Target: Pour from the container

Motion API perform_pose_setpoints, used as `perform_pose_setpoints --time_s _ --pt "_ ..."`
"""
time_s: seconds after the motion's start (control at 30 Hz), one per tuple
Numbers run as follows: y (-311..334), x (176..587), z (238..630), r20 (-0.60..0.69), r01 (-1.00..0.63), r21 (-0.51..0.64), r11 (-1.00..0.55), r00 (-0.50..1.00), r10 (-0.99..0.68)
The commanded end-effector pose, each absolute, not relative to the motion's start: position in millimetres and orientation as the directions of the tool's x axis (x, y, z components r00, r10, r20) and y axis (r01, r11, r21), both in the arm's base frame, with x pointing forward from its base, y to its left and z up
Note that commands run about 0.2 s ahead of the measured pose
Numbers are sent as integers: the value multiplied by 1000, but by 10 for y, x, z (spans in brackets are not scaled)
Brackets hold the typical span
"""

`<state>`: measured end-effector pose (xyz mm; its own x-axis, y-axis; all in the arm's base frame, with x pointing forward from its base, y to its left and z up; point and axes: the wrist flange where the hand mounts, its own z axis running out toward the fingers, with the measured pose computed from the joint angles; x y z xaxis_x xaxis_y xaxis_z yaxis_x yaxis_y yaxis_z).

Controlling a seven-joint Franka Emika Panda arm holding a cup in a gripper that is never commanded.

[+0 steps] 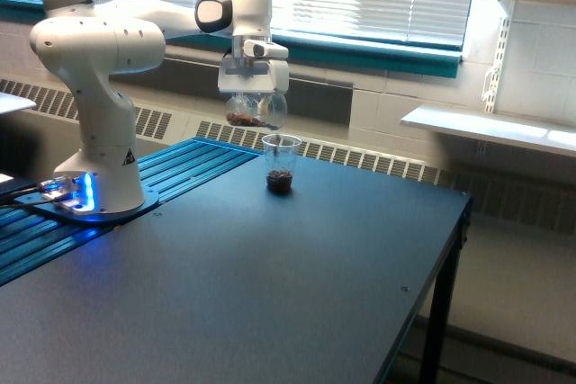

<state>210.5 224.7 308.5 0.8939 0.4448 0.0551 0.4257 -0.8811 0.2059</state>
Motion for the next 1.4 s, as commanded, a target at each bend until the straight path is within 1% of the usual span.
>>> perform_pose_setpoints --time_s 0.03,1.4 --pt "2313 2101 3125 63 453 237 -859 876 479" --pt "2376 2117 3142 33 471 273 -838 867 498"
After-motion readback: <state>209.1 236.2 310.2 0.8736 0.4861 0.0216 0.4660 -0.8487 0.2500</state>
